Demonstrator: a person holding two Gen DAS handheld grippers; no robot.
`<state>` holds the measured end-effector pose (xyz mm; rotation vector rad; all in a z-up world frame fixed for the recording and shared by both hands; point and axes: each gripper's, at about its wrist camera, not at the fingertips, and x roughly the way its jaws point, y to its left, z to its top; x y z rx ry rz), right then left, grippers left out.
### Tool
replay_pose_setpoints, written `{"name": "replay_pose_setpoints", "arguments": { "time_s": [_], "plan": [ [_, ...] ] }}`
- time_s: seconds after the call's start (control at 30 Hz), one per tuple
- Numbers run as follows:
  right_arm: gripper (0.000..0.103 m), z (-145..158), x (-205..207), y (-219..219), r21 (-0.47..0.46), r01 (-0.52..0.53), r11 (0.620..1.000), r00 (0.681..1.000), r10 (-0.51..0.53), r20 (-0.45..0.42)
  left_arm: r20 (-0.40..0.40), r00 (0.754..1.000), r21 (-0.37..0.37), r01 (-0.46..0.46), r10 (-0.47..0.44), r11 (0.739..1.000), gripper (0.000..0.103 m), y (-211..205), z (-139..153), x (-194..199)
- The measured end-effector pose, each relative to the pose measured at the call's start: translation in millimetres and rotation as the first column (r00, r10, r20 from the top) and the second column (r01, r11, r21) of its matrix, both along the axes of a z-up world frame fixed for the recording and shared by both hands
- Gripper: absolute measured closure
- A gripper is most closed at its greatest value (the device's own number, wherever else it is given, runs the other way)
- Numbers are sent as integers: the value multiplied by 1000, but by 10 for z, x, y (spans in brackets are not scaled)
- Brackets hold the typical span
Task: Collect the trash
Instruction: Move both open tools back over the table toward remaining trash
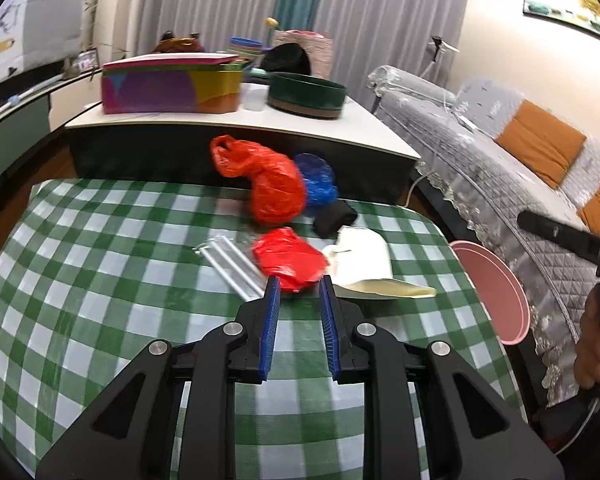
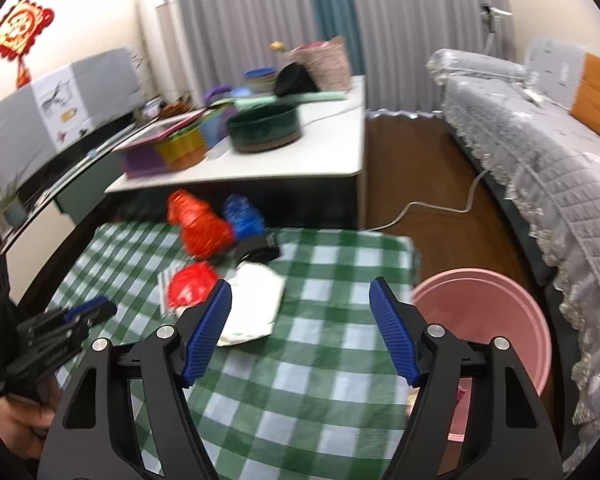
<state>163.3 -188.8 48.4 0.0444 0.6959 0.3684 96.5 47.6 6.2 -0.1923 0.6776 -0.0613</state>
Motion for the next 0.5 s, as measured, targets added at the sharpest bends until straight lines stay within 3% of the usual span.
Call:
{"name": "replay_pose_setpoints", "arguments": {
  "time_s": [0.23, 0.5],
  "plan": [
    [33, -209, 87, 476, -39, -129, 991, 991, 127, -43, 3, 999, -26, -33, 33, 999, 82, 202, -18, 27],
    [33, -448, 244, 803, -69, -205, 976, 974, 197, -108, -9, 999, -51, -42, 42, 998, 82, 279, -80, 105]
  ]
}}
